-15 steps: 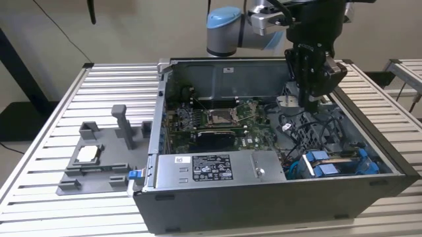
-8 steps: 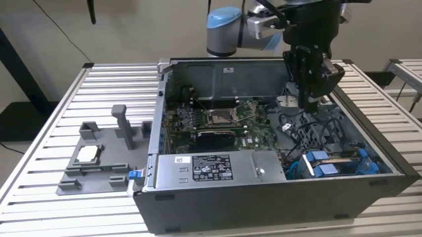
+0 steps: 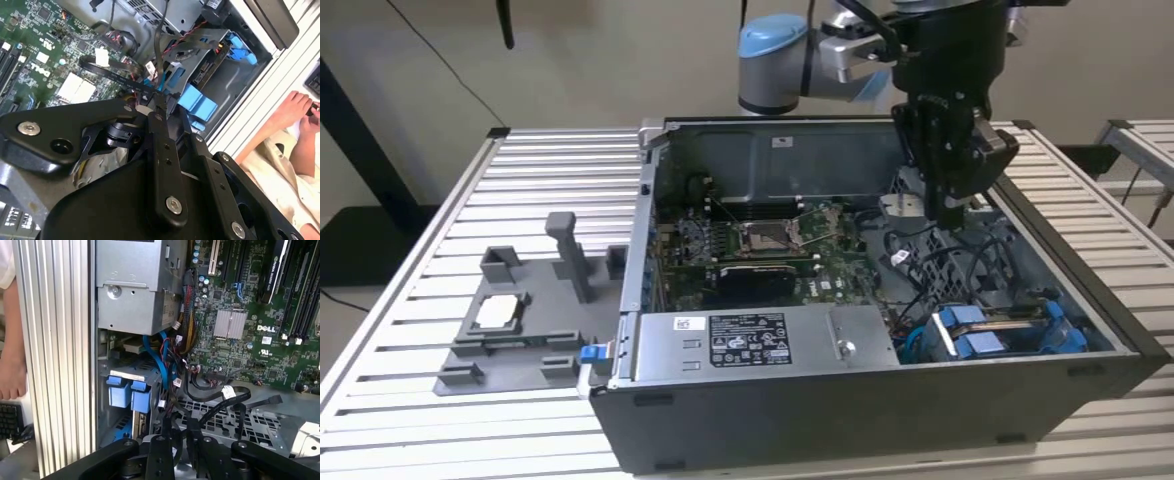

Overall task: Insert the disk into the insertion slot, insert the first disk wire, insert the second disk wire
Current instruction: 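Insert the second disk wire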

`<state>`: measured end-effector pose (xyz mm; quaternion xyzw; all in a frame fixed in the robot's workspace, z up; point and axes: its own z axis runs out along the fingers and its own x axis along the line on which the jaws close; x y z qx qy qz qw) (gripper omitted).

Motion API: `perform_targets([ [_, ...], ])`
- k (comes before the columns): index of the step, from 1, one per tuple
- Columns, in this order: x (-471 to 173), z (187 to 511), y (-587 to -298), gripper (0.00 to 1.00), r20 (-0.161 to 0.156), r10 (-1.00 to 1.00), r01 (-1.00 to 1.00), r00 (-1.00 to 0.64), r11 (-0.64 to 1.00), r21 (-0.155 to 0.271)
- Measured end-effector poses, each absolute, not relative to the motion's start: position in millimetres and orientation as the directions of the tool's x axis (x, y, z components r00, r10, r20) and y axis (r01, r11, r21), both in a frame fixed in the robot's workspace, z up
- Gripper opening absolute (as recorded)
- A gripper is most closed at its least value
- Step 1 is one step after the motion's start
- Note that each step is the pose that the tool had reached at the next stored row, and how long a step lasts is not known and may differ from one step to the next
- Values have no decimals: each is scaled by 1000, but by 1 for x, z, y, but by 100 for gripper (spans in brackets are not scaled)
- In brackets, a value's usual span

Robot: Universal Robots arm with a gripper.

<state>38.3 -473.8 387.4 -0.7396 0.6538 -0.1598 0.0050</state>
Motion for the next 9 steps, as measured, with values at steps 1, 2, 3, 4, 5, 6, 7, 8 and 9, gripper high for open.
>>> perform_targets([
  [1, 38, 387, -474, 27, 230, -968, -965, 97, -148, -217],
  [2, 37, 387, -474, 27, 230, -968, -965, 99, -150, -217],
  [3, 37, 387, -474, 27, 230, -968, -964, 101, -152, -217],
  [4, 36, 387, -474, 27, 230, -968, -964, 102, -153, -217],
  [5, 35, 387, -474, 27, 230, -968, -964, 104, -155, -218],
  [6, 35, 387, -474, 25, 231, -967, -963, 105, -157, -218],
  [7, 35, 387, -474, 25, 231, -967, -963, 107, -159, -218],
  [8, 34, 387, -474, 18, 231, -967, -963, 109, -160, -218],
  [9, 34, 387, -474, 18, 231, -967, -962, 110, -162, -218],
])
